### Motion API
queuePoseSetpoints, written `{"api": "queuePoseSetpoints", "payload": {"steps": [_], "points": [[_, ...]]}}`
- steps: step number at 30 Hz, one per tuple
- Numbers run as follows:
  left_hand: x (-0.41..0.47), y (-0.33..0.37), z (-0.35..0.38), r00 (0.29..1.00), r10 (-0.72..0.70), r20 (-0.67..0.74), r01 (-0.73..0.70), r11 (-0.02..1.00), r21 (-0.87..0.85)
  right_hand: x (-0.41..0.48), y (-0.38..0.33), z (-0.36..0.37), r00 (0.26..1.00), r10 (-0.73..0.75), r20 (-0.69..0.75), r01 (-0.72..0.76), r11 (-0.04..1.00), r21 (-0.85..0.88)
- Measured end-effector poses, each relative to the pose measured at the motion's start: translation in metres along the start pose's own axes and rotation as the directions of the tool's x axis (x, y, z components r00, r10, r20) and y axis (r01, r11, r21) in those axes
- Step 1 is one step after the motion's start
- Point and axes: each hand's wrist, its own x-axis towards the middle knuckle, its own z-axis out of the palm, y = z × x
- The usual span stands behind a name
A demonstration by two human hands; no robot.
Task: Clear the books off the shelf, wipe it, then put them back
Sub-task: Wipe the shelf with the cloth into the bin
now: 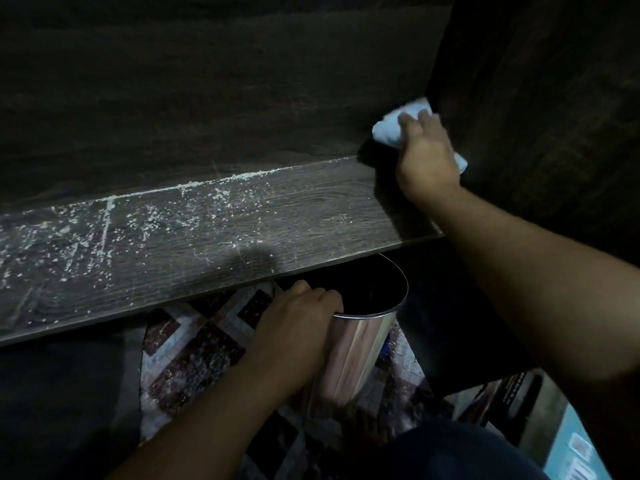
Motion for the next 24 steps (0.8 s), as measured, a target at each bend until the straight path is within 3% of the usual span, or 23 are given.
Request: {"api": "queuePoseSetpoints", "payload": {"steps": [4, 8, 13, 21, 24], "points": [[0.001, -0.003, 0.001, 1.000, 0.003, -0.019, -0.003, 1.000, -0.013, 0.017, 0.010, 0.018, 0.987, 0.004, 0.160, 0.021, 0.988, -0.154], [0.001, -0.006, 0.003, 1.000, 0.003, -0.030, -0.003, 1.000, -0.021, 0.015, 0.008, 0.037, 0.969, 0.106, 0.224, -0.104, 0.994, -0.020], [0.002, -0.008, 0.003, 0.999, -0.011, -0.047, 0.010, 1.000, -0.025, 0.015, -0.004, 0.030, 0.930, 0.243, 0.277, -0.258, 0.966, 0.020], [0.003, -0.004, 0.000, 0.998, -0.032, -0.056, 0.031, 0.999, -0.029, -0.040, -0.027, 0.029, 0.982, -0.078, 0.173, 0.048, 0.984, 0.169], [0.002, -0.005, 0.001, 0.999, -0.038, -0.039, 0.037, 0.999, -0.023, -0.031, -0.016, 0.024, 0.996, -0.085, -0.034, 0.090, 0.979, 0.185]]}}
